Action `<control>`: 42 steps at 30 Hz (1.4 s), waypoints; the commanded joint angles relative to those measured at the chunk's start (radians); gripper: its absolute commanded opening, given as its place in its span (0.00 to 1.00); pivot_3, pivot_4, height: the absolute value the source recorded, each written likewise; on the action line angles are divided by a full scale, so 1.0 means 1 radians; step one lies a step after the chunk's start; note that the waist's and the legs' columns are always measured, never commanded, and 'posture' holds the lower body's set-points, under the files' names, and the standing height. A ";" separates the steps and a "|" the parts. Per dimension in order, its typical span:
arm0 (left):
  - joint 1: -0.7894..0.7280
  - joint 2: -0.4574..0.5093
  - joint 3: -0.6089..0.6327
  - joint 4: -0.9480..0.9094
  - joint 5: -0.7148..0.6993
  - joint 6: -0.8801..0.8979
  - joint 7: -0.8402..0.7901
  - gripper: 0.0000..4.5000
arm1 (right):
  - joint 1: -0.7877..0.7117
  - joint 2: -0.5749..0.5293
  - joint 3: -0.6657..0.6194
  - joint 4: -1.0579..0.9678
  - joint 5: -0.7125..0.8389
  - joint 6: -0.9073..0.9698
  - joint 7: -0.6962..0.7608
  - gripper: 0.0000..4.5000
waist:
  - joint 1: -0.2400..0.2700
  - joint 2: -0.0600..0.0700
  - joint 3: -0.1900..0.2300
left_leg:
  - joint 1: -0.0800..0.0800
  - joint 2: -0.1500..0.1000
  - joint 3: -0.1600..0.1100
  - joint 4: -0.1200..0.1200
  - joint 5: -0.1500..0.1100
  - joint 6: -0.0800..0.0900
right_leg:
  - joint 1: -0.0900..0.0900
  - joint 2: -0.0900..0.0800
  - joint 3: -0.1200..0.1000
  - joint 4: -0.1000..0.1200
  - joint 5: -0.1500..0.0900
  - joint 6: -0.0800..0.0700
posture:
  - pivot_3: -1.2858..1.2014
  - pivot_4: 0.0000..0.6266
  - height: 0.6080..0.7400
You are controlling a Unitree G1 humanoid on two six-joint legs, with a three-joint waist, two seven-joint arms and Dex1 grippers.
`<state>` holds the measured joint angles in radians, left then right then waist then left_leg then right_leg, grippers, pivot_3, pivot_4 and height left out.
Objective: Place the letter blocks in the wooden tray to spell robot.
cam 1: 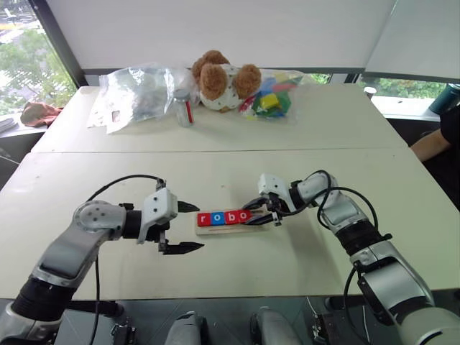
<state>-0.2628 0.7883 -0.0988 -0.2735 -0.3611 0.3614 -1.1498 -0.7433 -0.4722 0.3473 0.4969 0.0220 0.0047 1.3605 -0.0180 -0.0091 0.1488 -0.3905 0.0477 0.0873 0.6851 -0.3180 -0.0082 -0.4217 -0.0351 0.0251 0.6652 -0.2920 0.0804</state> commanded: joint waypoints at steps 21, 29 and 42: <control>-0.032 -0.026 -0.003 0.025 0.007 -0.033 -0.006 1.00 | -0.013 -0.028 -0.033 -0.089 0.002 0.026 -0.046 0.99 | 0.000 0.000 0.000 | 0.000 0.000 0.000 0.000 0.000 0.000 | 0.000 0.000 0.000 0.000 0.000 0.000 | 0.52 0.24 1.00; -0.033 -0.036 -0.004 0.031 0.016 -0.046 -0.001 1.00 | -0.030 -0.012 -0.031 -0.023 -0.024 -0.030 -0.093 0.99 | 0.000 0.000 0.000 | 0.000 0.000 0.000 0.000 0.000 0.000 | 0.000 0.000 0.000 0.000 0.000 0.000 | 0.52 0.24 1.00; -0.048 -0.043 0.005 0.010 -0.020 -0.004 -0.019 1.00 | 0.090 -0.113 -0.115 -0.297 0.046 0.105 -0.130 0.99 | 0.006 0.000 0.000 | -0.001 0.000 0.000 0.000 0.001 -0.001 | 0.000 0.000 0.000 0.000 0.000 0.000 | 0.52 0.24 1.00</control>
<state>-0.2941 0.7432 -0.1065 -0.2339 -0.3482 0.3426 -1.1616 -0.6726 -0.5591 0.2876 0.3036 0.0249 0.0587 1.2458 -0.0117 -0.0091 0.1488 -0.3915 0.0476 0.0868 0.6850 -0.3173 -0.0095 -0.4223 -0.0357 0.0250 0.6651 -0.2920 0.0804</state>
